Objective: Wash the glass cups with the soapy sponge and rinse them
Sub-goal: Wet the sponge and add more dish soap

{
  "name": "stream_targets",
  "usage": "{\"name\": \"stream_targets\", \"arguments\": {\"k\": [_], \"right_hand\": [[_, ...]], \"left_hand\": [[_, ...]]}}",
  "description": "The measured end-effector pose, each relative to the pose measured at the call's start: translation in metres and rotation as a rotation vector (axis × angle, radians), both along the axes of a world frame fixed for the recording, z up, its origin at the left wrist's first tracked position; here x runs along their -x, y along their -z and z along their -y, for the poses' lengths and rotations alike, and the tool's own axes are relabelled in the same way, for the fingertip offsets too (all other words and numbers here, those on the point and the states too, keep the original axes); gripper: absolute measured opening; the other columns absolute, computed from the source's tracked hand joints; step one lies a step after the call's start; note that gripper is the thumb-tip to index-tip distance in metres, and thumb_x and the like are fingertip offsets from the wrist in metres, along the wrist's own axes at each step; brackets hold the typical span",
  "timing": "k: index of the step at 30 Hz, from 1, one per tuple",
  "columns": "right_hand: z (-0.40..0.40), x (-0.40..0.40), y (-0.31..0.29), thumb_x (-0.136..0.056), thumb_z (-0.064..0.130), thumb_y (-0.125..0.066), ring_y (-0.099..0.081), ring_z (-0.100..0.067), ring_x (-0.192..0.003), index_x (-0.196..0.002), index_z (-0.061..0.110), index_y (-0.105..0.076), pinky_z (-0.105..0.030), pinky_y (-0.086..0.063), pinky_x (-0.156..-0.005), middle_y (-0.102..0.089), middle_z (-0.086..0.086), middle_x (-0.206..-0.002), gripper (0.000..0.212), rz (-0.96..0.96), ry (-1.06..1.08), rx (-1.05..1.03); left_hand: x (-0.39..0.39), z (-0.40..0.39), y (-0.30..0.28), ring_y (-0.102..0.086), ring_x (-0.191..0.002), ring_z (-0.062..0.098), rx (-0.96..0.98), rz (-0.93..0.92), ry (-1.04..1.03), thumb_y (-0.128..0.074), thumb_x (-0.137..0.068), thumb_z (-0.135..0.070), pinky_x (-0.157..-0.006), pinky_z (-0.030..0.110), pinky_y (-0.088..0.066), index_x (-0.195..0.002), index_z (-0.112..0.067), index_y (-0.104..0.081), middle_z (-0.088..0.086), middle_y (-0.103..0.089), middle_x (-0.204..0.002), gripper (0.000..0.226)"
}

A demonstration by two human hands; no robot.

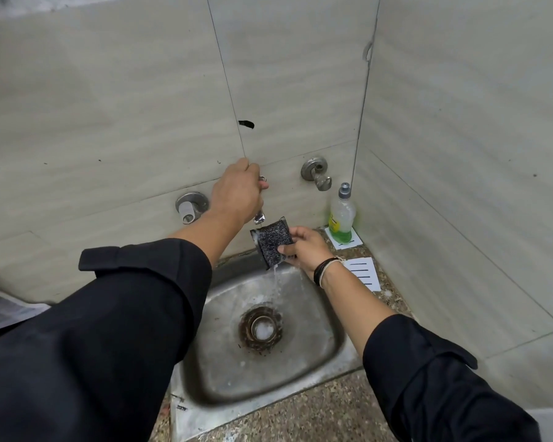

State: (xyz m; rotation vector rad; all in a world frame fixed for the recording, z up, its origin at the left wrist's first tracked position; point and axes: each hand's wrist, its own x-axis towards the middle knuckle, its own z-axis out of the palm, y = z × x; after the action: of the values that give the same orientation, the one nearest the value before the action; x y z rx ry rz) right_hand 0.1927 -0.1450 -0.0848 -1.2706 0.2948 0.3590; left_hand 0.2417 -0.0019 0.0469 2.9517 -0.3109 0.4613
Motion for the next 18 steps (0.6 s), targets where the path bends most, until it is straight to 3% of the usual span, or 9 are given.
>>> {"name": "stream_targets", "arguments": {"k": [5,11,18], "right_hand": [[0.001,0.001,-0.001,-0.081,-0.022,-0.06,-0.068,-0.025,-0.084,-0.099,0.009,-0.065,-0.041,-0.058,-0.083,-0.071,-0.012,-0.097,0.036,-0.032,0.021,-0.086],[-0.007,-0.003,-0.009,-0.081,-0.023,-0.06,-0.066,-0.027,-0.084,-0.099,0.009,-0.064,-0.039,-0.056,-0.078,-0.071,-0.014,-0.097,0.036,-0.03,0.02,-0.101],[-0.008,-0.003,-0.009,-0.08,-0.022,-0.062,-0.063,-0.02,-0.069,-0.103,0.006,-0.063,-0.03,-0.054,-0.064,-0.069,-0.014,-0.091,0.036,-0.025,0.009,-0.092]], "left_hand": [[0.0,-0.001,0.002,-0.051,-0.109,0.03,0.015,0.017,0.016,-0.052,-0.101,-0.02,-0.067,0.038,-0.033,-0.106,-0.007,-0.06,0.009,-0.053,-0.113,0.016],[-0.001,-0.001,0.002,-0.05,-0.109,0.029,0.006,0.011,0.011,-0.052,-0.099,-0.019,-0.068,0.037,-0.032,-0.108,-0.008,-0.059,0.008,-0.052,-0.113,0.015],[-0.002,-0.002,0.003,-0.051,-0.108,0.029,0.016,0.008,0.015,-0.053,-0.098,-0.017,-0.068,0.037,-0.034,-0.108,-0.008,-0.06,0.008,-0.052,-0.114,0.015]]}}
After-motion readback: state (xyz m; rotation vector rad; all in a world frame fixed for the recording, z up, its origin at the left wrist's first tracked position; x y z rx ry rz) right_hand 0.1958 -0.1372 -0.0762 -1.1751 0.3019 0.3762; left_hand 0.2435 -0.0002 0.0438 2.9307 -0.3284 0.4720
